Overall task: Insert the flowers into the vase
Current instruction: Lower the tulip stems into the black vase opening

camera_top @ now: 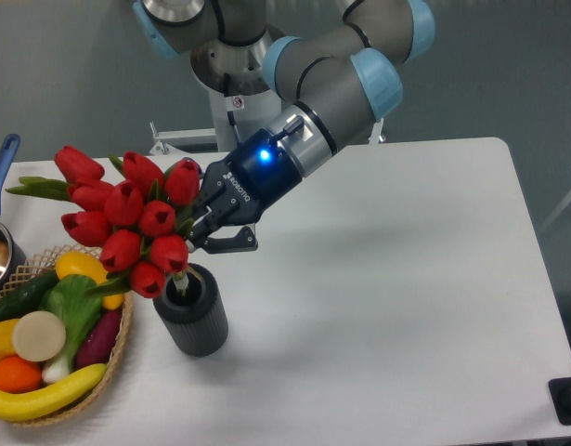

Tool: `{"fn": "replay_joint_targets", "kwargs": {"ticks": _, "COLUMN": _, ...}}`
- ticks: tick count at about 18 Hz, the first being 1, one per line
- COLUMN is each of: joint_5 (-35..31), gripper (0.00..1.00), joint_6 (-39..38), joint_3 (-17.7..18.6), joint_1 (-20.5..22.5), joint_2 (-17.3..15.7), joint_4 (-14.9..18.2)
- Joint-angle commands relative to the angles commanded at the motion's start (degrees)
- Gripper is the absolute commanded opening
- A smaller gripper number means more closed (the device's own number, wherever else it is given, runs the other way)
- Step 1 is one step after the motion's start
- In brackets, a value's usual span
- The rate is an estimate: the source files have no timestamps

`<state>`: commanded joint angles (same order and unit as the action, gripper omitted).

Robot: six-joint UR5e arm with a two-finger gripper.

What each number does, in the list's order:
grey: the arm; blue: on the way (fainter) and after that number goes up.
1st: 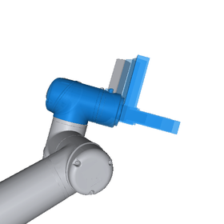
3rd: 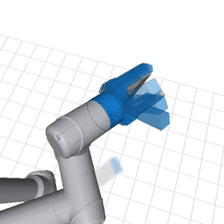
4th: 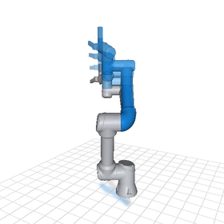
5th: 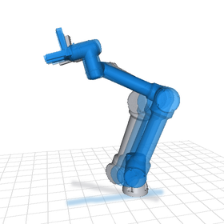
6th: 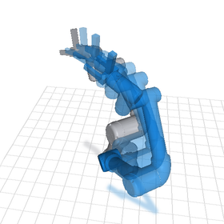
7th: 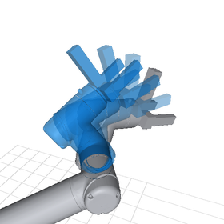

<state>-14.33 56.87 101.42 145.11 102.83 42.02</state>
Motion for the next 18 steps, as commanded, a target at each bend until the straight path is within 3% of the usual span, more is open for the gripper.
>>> {"fn": "replay_joint_targets", "kwargs": {"ticks": 9, "joint_5": -0.17, "gripper": 0.13, "joint_6": 4.22, "joint_3": 3.08, "joint_1": 0.0, "joint_2": 1.14, "joint_4": -0.18}}
{"fn": "replay_joint_targets", "kwargs": {"ticks": 18, "joint_5": -0.7, "gripper": 0.22, "joint_6": 8.08, "joint_3": 5.01, "joint_1": 0.0, "joint_2": 3.52, "joint_4": -0.18}}
